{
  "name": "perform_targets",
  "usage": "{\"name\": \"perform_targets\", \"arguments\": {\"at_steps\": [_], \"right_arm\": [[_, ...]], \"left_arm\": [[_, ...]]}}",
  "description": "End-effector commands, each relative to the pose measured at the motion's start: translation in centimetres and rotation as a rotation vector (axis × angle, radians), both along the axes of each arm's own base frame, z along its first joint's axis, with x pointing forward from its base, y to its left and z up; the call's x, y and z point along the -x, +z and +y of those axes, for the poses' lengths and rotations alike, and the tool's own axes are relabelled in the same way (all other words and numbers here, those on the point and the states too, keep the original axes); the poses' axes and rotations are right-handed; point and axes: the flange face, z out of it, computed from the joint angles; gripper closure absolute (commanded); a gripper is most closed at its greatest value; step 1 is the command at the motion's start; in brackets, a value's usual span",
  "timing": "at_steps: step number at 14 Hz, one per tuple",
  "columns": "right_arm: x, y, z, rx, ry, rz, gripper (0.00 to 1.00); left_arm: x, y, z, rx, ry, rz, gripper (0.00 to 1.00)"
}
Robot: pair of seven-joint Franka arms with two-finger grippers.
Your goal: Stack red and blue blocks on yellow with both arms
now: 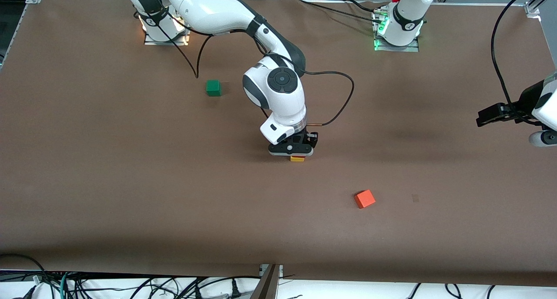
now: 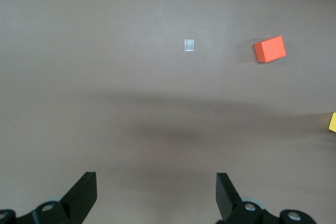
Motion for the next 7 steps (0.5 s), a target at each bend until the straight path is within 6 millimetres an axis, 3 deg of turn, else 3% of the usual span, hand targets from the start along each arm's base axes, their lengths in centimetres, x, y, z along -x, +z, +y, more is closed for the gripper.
{"name": "perform_targets", "arguments": {"at_steps": [1, 4, 7], "right_arm": [[-0.29, 0.34, 0.38, 0.003, 0.01, -0.025, 0.34], [-0.32, 0.52, 0.41, -0.001, 0.011, -0.03, 0.25], [-0.48, 1.04, -0.19, 0.008, 0.0, 0.0, 0.01]], "left_arm": [[0.02, 0.14, 0.12, 0.005, -0.014, -0.009, 0.0], [0.02, 0.14, 0.21, 0.005, -0.013, -0.009, 0.0], [0.02, 0.14, 0.21, 0.005, -0.013, -0.009, 0.0]]}}
